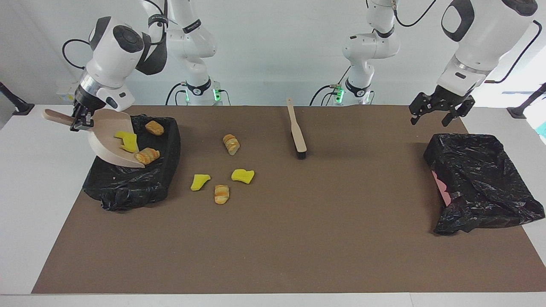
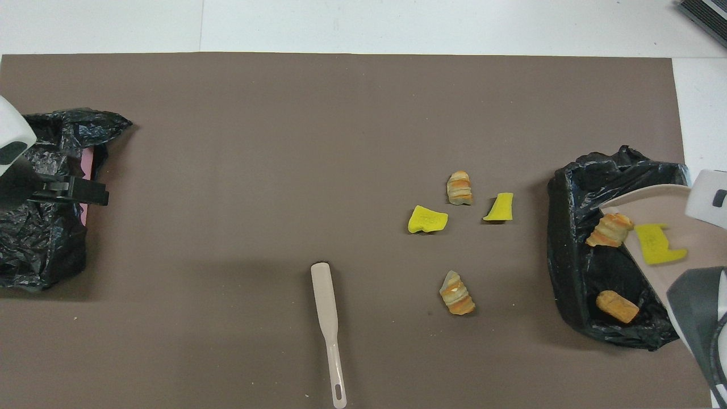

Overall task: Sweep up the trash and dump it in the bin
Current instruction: 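Tip the dustpan over the bag with the right gripper while the left withdraws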

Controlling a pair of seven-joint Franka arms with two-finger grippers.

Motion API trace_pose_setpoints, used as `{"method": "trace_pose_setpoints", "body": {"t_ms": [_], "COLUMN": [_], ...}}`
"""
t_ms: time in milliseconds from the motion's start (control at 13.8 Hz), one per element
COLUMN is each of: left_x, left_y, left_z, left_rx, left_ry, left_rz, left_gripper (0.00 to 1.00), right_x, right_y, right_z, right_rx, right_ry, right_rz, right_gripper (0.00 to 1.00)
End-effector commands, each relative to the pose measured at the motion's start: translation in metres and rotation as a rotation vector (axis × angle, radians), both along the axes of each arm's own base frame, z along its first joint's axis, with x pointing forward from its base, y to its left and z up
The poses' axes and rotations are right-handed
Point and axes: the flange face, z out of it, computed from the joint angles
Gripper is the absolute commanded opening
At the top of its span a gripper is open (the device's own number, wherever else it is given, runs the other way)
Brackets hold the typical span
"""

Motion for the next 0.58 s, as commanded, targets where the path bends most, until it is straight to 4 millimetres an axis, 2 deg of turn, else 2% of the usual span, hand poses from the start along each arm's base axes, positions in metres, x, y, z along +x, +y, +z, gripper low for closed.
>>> {"method": "trace_pose_setpoints", "body": {"t_ms": [0,217,506], "left_x": [0.001,-0.003,-0.005], "left_y": [0.0,0.001,0.005], "left_z": [0.009,0.007,0.008], "left_rx": [0.013,0.015,0.028], "left_ry": [0.011,0.019,0.053], "left_rz": [0.019,0.014,0.015], "left_gripper": [1.0,1.0,1.0], "right_x": [0.001,-0.003,-0.003], "right_y": [0.009,0.004,0.004], "right_z": [0.02,0.036,0.038], "right_rx": [-0.065,-0.093,-0.099], "right_ry": [-0.008,-0.007,-0.006], "right_rz": [-0.005,-0.024,-0.031], "right_gripper": [0.0,0.0,0.0]}}
